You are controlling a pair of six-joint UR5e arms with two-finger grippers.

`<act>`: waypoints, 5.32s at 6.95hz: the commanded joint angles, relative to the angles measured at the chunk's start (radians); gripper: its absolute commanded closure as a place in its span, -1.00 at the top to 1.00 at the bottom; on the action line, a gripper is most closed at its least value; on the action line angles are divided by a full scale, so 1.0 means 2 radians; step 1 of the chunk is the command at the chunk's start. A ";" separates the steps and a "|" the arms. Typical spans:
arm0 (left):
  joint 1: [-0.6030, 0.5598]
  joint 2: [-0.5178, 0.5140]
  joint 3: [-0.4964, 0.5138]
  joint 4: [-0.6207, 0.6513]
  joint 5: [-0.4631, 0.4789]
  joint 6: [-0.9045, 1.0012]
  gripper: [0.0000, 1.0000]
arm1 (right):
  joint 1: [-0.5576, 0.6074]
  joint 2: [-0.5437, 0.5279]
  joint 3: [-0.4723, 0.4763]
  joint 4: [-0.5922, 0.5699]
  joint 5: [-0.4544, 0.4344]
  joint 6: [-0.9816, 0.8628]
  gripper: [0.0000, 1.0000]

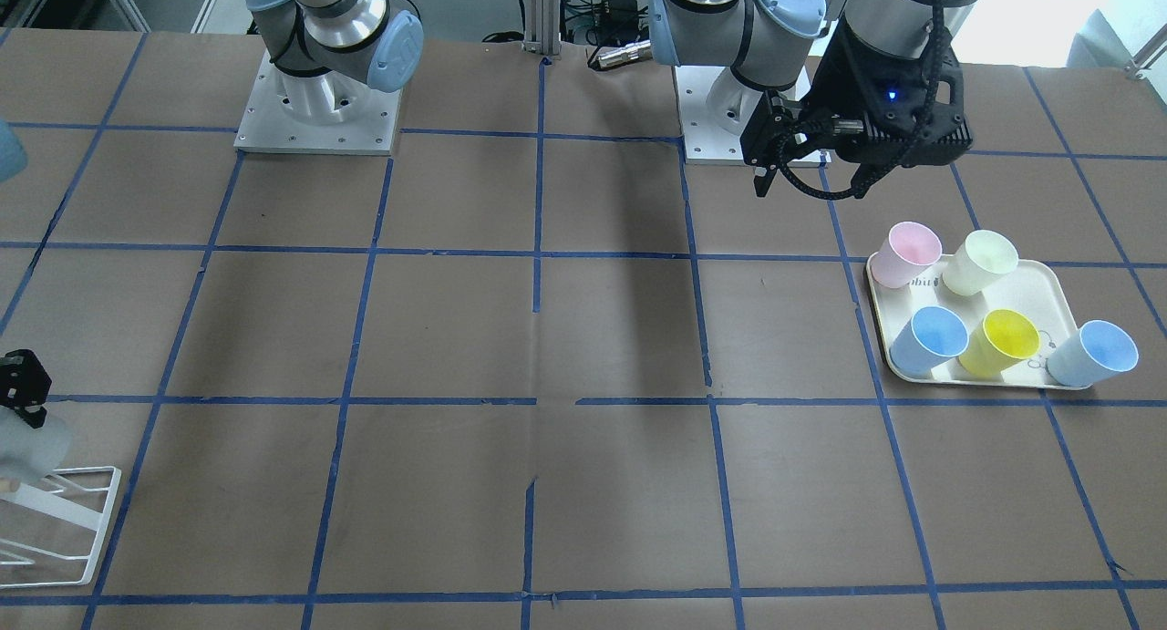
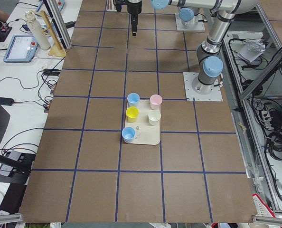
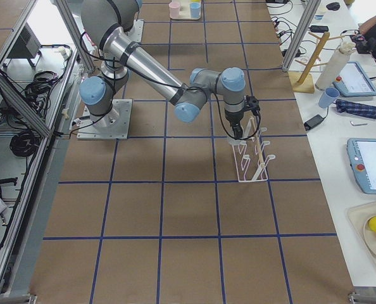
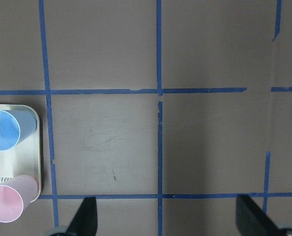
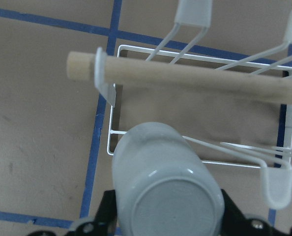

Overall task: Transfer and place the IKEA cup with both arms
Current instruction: 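Lower the right gripper and close it around the white cup, then lift the white cup toward the left gripper while the left arm reaches in, then close the left gripper on the white cup's base and open the right gripper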

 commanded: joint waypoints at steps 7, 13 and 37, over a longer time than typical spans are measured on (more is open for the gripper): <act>0.003 0.002 0.000 -0.002 -0.008 0.001 1.00 | 0.014 -0.144 -0.030 0.172 -0.015 0.006 -0.66; 0.176 0.028 -0.007 -0.220 -0.318 0.226 1.00 | 0.265 -0.172 -0.029 0.265 0.040 0.360 -0.84; 0.114 0.022 -0.185 -0.305 -0.657 0.432 0.08 | 0.262 -0.167 0.105 0.366 0.726 0.382 -1.00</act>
